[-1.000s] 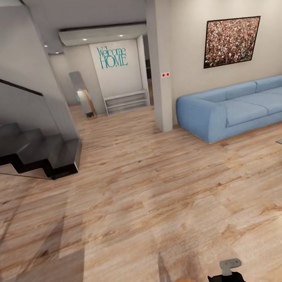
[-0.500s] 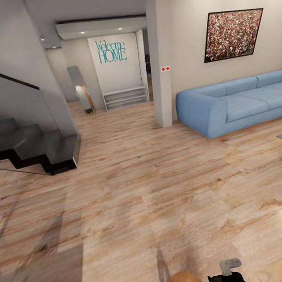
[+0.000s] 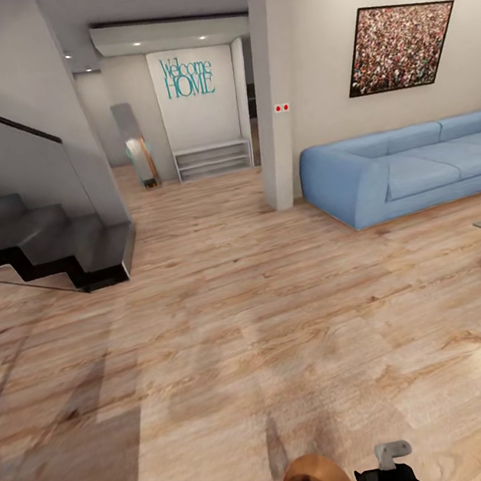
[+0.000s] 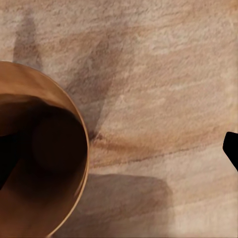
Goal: Put the three can of soda from the living room inside the tash can in the kitchen.
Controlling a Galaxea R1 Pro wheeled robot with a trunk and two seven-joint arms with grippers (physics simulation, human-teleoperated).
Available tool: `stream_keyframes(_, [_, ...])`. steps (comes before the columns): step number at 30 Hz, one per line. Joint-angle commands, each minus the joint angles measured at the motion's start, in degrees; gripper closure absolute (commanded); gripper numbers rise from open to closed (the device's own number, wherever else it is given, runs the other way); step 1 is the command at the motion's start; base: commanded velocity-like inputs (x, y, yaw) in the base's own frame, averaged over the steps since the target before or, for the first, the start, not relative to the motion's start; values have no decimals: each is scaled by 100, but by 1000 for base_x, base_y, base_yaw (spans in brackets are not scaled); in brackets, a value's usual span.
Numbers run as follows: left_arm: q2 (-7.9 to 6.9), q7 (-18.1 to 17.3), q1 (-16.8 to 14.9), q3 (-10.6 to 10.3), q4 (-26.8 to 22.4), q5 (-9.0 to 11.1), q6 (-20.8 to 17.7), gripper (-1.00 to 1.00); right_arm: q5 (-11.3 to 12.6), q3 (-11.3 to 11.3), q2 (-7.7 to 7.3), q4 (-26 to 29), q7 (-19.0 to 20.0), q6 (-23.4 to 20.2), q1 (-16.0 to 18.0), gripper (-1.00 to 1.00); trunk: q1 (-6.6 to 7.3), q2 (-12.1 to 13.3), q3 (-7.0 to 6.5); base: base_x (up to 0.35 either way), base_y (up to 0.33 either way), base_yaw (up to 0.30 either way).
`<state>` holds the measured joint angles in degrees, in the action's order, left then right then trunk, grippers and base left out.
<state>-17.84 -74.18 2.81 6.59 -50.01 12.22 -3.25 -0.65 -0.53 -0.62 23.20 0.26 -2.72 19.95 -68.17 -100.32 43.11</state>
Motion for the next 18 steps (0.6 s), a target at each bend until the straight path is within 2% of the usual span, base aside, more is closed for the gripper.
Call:
stream_keyframes(1, [0, 0, 0, 0, 0, 0, 0, -100, 1, 0, 0, 0, 0, 0, 0, -100, 0, 0, 10, 0, 0, 0])
stream_keyframes(18, [0, 0, 0, 0, 0, 0, 7, -100, -4, 0, 0, -2, 0, -9, 0, -100, 0, 0, 168, 0, 0, 0])
